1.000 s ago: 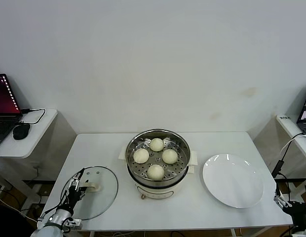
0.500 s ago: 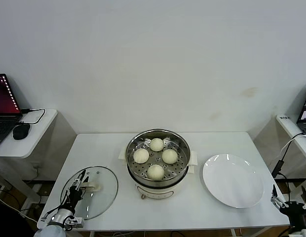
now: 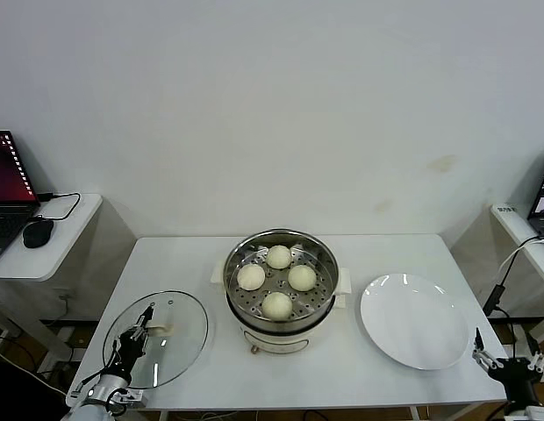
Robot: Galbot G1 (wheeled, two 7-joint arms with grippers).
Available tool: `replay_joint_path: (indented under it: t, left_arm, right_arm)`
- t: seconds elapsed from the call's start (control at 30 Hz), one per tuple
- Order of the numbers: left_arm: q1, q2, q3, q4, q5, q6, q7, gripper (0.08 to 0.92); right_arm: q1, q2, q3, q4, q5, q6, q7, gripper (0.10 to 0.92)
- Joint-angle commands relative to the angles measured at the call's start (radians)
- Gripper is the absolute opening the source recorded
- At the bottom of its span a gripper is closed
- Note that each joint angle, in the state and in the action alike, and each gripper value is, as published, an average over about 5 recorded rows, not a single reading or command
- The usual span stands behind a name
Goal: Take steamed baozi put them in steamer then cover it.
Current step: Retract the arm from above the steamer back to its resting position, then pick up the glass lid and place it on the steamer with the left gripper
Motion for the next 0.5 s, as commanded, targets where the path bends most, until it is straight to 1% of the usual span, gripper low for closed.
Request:
replay_joint_path:
  t: [0.03,0.17,0.3,0.4,0.5]
  left_arm:
    - [0.081,0.037,-0.06,-0.218,-0.031,0.101,0.029,0.153]
    - [0.104,0.099,-0.104,-0.363,-0.089,0.206,0.139,0.153]
    - [0.086,0.184,-0.131,-0.46,-0.186,0.285,0.249,0.153]
    - [0.062,0.256,-0.103,-0.521,-0.277,0.339,0.314,0.153]
    - [0.027,0.311,-0.04,-0.583,-0.34,0.39,0.351,0.153]
  right_arm:
    - [-0.002,-0.004,-0.036,0.012,-0.016,0.001,-0.002,0.823]
    - [-0.004,-0.005,-0.046,0.017,-0.021,0.004,-0.003,0.823]
    - [-0.008,-0.005,-0.054,0.02,-0.028,0.01,-0.004,0.823]
    - [-0.012,-0.004,-0.061,0.023,-0.039,0.016,-0.004,0.823]
    - [-0.014,0.0,-0.07,0.027,-0.052,0.022,-0.003,0.823]
